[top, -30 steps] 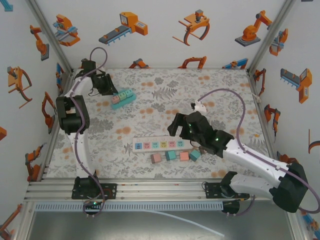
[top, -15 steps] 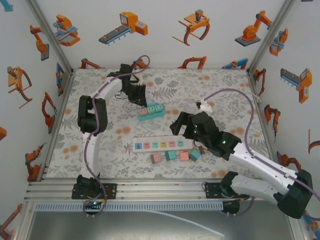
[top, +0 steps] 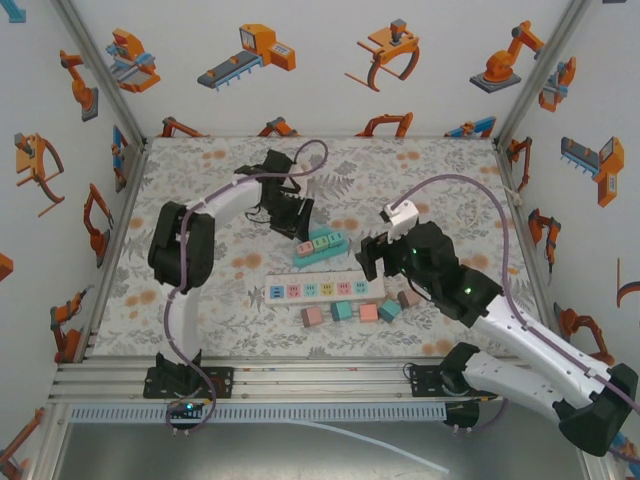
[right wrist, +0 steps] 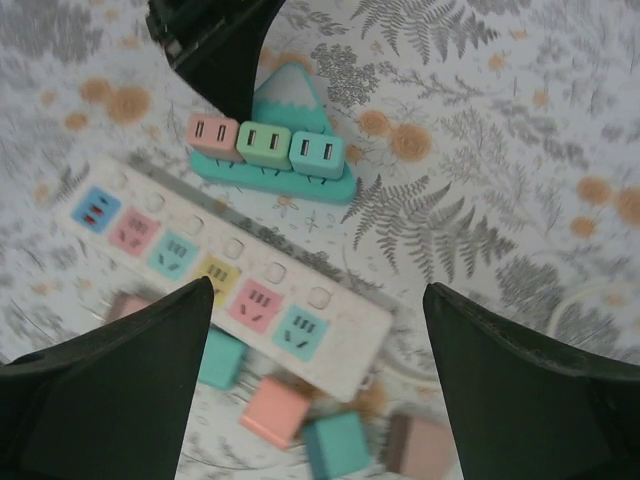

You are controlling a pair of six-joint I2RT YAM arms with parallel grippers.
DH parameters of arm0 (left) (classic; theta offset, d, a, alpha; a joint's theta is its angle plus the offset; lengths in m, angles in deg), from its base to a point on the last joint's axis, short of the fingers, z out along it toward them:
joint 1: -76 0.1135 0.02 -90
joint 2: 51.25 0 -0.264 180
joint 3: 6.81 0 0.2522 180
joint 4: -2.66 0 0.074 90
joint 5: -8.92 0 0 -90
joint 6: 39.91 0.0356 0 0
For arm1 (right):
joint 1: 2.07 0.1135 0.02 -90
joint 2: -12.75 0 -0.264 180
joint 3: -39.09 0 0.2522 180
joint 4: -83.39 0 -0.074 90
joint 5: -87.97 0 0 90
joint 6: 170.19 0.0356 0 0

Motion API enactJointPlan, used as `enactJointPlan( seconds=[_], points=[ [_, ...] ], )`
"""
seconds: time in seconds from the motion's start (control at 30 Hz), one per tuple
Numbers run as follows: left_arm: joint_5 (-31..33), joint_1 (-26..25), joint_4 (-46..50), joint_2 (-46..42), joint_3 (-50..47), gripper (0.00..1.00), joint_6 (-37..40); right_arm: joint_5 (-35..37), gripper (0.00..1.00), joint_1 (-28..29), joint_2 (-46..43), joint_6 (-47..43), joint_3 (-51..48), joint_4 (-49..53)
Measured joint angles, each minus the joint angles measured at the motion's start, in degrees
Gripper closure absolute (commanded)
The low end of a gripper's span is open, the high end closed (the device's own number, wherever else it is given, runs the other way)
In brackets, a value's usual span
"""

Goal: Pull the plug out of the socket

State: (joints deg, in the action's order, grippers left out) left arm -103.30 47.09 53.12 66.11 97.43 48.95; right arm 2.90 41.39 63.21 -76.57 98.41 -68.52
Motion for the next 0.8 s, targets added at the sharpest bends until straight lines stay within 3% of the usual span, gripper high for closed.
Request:
enactJointPlan(
  seconds=[0.3, 0.5, 0.8],
  points=[
    [7.56, 1.7, -10.86, -16.55, -5.66, 0.46, -6.4, -19.23, 0.23, -4.9, 18.53, -39.56, 17.18, 8.7],
    [7.45, 3.48, -14.84, -16.76, -9.25, 0.45, -10.69, -26.38, 0.27, -5.7, 32.94, -60.17, 27.71, 16.48],
    [5.64, 4.11, -17.57, -14.84, -10.84, 0.45, -15.91, -28.41, 0.37, -6.14, 48.02, -77.15, 35.36, 24.72]
  ],
)
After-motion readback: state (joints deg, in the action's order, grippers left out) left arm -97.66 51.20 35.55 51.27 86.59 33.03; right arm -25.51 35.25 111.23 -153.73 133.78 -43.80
